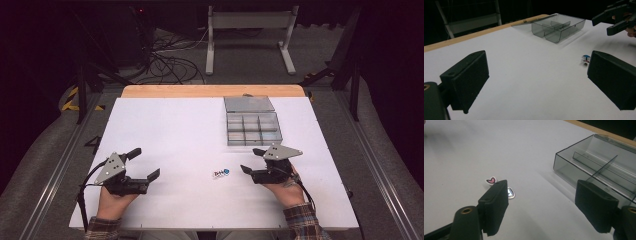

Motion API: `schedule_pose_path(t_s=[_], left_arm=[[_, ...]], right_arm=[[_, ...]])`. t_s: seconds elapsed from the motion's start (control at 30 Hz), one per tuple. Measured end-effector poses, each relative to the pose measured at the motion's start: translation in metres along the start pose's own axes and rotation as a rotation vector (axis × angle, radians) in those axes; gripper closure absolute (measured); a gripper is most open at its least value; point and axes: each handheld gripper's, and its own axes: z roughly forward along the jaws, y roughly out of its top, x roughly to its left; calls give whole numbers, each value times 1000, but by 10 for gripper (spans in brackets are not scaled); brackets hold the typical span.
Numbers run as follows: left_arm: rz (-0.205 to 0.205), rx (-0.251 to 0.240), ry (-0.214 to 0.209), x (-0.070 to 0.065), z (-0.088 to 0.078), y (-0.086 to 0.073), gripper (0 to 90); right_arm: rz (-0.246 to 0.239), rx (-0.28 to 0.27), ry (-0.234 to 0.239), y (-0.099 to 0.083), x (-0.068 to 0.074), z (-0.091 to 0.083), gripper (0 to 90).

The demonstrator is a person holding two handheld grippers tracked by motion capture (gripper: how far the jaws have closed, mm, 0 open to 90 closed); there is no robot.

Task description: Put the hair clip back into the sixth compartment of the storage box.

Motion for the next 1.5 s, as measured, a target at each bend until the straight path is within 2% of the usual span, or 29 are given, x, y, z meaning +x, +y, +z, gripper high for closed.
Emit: schedule_pose_path(t_s=[0.37, 1.07, 1.5], left_arm=[[2, -2, 1, 1, 0, 0, 43], [9, 10, -4, 2, 0, -1, 47], [10, 16, -4, 3, 0, -1, 48]], right_arm=[[-44, 44, 55, 5, 6, 16, 318], [-94, 122, 164, 8, 21, 49, 442], [-128, 158, 189, 10, 31, 65, 447]])
